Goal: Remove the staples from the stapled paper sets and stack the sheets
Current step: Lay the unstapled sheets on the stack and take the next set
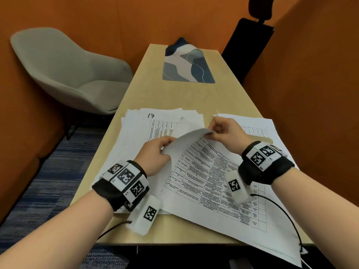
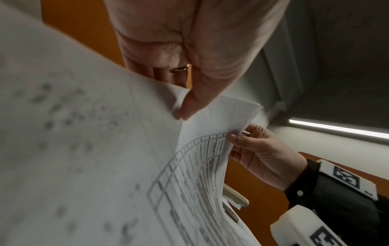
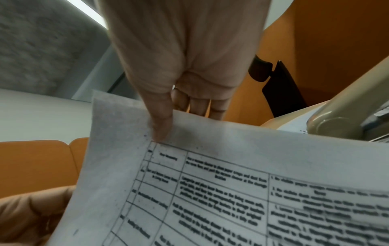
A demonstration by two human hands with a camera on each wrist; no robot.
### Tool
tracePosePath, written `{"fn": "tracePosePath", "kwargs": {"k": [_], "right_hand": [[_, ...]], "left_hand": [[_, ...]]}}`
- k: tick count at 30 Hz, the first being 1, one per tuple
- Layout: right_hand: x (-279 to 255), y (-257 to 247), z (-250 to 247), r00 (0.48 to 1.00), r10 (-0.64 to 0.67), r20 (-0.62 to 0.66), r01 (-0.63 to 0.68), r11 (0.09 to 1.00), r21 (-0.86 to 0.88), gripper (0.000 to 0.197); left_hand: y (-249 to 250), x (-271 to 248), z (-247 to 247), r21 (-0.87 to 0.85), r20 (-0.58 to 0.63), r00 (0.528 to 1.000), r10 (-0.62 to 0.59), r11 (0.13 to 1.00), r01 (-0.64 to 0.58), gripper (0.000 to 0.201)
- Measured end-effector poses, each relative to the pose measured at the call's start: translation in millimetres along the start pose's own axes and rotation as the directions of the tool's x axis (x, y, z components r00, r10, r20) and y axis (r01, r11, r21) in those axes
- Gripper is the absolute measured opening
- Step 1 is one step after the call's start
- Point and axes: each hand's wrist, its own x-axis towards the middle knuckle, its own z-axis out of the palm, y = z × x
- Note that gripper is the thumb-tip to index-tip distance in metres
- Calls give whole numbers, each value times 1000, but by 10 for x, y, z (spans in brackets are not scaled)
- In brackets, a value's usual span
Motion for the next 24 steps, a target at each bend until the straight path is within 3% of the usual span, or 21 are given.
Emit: {"fn": "tracePosePath", "kwargs": {"k": [5,8,12,17,21,24], "right_hand": [[51,-17,1,999,44,-5,-43,999,23,32],[60,-54,2,1000,30,4,-30,999,10,33],[12,-142,71,994,2,113,-1,1000,-12,22],[28,-111,104,997,-29,-67,17,984,-178,27],[23,-113,149,987,-54,-151,23,980,-197,31],[0,-107,152,961,-152,-232,97,968,-232,35]], "left_hand": [[63,7,15,-21,-31,999,-15,1000,14,31],[54,12,20,-87,-59,998,-28,996,22,29],[30,15,27,-142,-85,996,-22,990,10,31],[69,4,21,-163,-113,993,-16,987,-2,29],[112,-31,26,-197,-143,990,17,979,-46,45],[101,-43,27,-188,-156,987,39,980,-69,53]]}}
